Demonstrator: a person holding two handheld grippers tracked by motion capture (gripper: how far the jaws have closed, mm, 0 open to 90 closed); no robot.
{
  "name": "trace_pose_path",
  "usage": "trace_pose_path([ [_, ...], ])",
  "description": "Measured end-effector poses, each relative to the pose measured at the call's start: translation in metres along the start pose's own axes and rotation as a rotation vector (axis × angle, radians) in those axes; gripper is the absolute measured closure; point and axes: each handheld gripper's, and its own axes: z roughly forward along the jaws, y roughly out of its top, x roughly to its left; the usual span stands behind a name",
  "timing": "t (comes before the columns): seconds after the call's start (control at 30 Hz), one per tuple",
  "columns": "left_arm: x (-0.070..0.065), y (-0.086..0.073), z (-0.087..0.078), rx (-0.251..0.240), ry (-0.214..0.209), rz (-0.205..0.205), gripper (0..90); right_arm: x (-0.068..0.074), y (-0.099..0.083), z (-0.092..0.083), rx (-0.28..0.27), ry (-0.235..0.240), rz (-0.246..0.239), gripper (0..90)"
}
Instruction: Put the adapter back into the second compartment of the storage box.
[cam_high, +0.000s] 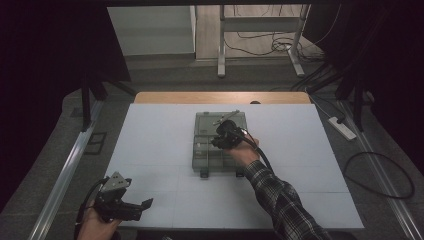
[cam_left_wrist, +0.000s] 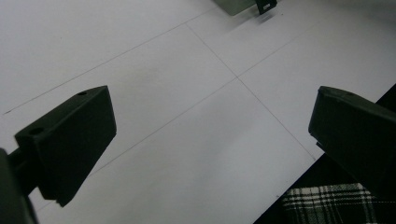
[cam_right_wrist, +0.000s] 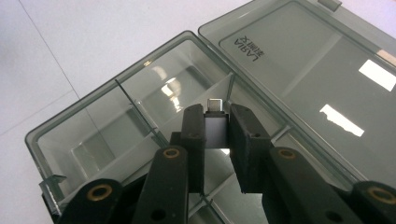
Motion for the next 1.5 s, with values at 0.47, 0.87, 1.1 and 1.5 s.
trace_pose_path([
  [0.47,0.000,0.000,0.000,0.000,0.000,0.000,0.7,0.004,-0.002,0.007,0.022,-0.014,-0.022,72.9],
  [0.87,0.000,0.000,0.000,0.001,-0.001,0.001,0.8,0.005,-0.001,-0.003,0.009,-0.008,-0.017,56.1],
  [1.1,0.000,0.000,0.000,0.000,0.001,0.001,0.8,0.009,-0.002,-0.011,0.006,-0.004,-0.027,45.8],
  [1.5,-0.001,0.000,0.000,0.001,0.003,0.003,0.8,0.012,-0.009,-0.029,-0.012,0.022,-0.026,26.8],
])
